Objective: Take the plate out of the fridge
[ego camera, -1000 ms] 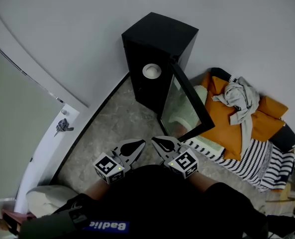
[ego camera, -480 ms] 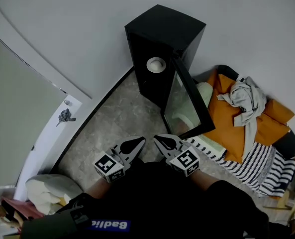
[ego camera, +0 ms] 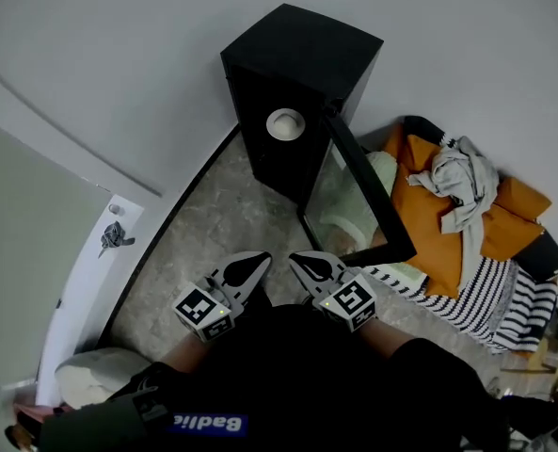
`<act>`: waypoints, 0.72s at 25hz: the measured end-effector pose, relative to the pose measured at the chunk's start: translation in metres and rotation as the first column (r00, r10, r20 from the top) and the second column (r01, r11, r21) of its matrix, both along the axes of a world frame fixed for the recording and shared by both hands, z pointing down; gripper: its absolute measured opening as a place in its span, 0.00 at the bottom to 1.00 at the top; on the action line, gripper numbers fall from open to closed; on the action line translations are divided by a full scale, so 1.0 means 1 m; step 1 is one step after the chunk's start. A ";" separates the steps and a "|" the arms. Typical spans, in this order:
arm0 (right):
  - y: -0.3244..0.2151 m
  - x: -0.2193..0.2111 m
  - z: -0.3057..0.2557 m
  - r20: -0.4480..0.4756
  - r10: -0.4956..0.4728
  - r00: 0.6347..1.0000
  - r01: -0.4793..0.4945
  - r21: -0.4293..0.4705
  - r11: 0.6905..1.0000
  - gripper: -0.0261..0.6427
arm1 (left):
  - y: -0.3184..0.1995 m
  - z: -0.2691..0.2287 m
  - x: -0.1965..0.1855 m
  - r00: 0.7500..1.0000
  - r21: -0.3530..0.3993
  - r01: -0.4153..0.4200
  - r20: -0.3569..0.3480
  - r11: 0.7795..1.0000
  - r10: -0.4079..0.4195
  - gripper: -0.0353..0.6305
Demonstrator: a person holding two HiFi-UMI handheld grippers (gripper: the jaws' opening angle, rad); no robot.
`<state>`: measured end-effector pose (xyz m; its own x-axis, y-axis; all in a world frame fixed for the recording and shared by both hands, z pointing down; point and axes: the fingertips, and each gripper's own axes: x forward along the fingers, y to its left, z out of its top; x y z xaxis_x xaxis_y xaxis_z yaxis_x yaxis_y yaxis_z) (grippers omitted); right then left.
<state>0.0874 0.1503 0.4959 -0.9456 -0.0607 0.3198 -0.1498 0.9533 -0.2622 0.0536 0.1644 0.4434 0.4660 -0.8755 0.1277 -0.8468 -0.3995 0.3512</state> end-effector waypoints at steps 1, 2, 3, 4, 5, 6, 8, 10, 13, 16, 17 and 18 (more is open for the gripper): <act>-0.005 -0.006 0.001 -0.005 0.014 1.000 -0.014 -0.004 1.000 0.06 | -0.005 0.001 -0.008 1.000 0.002 -0.011 -0.003 1.000 0.011 0.06; -0.009 -0.013 0.002 -0.009 0.027 1.000 -0.027 -0.007 1.000 0.06 | -0.011 0.001 -0.015 1.000 0.006 -0.022 -0.004 1.000 0.022 0.06; -0.013 -0.020 0.002 -0.012 0.039 0.999 -0.039 -0.010 0.999 0.06 | -0.016 0.001 -0.024 0.999 0.011 -0.033 -0.005 0.999 0.033 0.06; -0.017 -0.028 0.003 -0.016 0.049 0.999 -0.050 -0.013 0.999 0.06 | -0.022 0.001 -0.033 0.999 0.015 -0.044 -0.005 0.999 0.044 0.06; -0.021 -0.036 0.004 -0.021 0.060 0.998 -0.060 -0.015 0.998 0.06 | -0.027 0.003 -0.042 0.998 0.015 -0.055 -0.004 0.998 0.055 0.06; -0.025 -0.044 0.006 -0.027 0.071 0.997 -0.071 -0.018 0.997 0.06 | -0.032 0.005 -0.051 0.998 0.015 -0.067 -0.001 0.998 0.067 0.06; -0.032 -0.059 0.008 -0.038 0.093 0.995 -0.094 -0.020 0.995 0.06 | -0.041 0.006 -0.067 0.996 0.018 -0.090 -0.001 0.996 0.090 0.06; -0.039 -0.075 0.010 -0.045 0.111 0.993 -0.112 -0.021 0.994 0.06 | -0.051 0.000 -0.081 0.994 0.031 -0.107 -0.013 0.994 0.108 0.06; -0.047 -0.096 0.010 -0.057 0.129 0.990 -0.130 -0.016 0.991 0.06 | -0.062 -0.001 -0.100 0.991 0.048 -0.134 -0.023 0.990 0.135 0.06; -0.056 -0.116 0.008 -0.065 0.155 0.986 -0.156 -0.009 0.988 0.06 | -0.069 -0.004 -0.119 0.987 0.056 -0.156 -0.035 0.986 0.158 0.06; -0.059 -0.122 0.007 -0.067 0.165 0.984 -0.165 -0.005 0.986 0.06 | -0.070 -0.004 -0.126 0.986 0.057 -0.160 -0.036 0.985 0.163 0.06; -0.060 -0.128 0.005 -0.068 0.175 0.982 -0.175 -0.001 0.985 0.06 | -0.070 -0.004 -0.133 0.985 0.058 -0.165 -0.036 0.985 0.167 0.06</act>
